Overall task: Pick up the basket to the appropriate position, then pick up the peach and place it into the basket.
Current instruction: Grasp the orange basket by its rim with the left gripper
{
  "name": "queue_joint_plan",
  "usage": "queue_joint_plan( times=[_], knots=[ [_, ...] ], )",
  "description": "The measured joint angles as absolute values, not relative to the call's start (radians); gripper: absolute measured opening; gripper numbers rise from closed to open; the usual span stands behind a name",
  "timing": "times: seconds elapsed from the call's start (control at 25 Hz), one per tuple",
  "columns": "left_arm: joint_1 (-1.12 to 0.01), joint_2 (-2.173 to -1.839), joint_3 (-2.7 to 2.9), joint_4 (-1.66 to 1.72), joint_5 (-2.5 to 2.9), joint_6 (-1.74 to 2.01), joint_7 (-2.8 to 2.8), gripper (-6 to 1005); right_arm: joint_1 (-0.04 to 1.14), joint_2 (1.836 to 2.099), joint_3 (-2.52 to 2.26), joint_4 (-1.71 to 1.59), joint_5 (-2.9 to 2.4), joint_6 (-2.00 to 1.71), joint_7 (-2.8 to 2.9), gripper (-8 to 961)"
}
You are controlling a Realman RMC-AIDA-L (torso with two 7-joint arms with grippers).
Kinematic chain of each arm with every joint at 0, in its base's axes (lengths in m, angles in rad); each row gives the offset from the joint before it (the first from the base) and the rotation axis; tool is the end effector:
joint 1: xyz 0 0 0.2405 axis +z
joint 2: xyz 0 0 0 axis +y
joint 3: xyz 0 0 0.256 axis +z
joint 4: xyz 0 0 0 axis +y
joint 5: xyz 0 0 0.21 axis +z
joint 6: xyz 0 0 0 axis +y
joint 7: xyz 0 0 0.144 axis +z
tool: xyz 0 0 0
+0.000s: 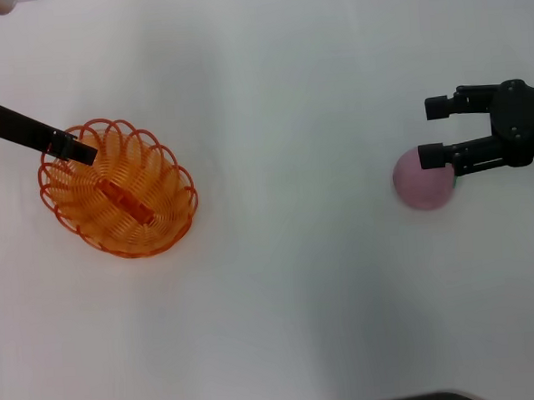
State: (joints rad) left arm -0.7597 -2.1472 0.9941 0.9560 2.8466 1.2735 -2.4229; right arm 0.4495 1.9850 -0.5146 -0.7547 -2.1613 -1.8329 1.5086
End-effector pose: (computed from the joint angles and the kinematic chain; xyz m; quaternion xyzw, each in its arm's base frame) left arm -0.2341 0.4028 -0.0056 -0.8712 -0.3929 0.1535 0.2513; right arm 0.3005 0.2905 0.0628 -0.9317 0.2749 0.2185 0.0925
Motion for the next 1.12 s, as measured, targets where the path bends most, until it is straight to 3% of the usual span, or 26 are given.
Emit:
queue_joint_plan(
  times=[0.52,0.72,1.12],
  knots=[
    [-0.766,-2.147,0.996,0.953,2.847,1.265,-2.421,361,0.453,1.985,-0.515,-0.755,-2.162,-1.815,1.511,955],
    [-0.767,-2.146,0.996,0.963,2.847,1.269,-2.421,131,0.454,1.985,-0.510,-0.753,-2.162,-1.812,1.509,955],
    [-0.767,-2.134,0.928,0.989,2.796,1.346,-2.412,79,0.448,1.986,-0.508,-0.753,-2.160,-1.808,1.506,955]
  ],
)
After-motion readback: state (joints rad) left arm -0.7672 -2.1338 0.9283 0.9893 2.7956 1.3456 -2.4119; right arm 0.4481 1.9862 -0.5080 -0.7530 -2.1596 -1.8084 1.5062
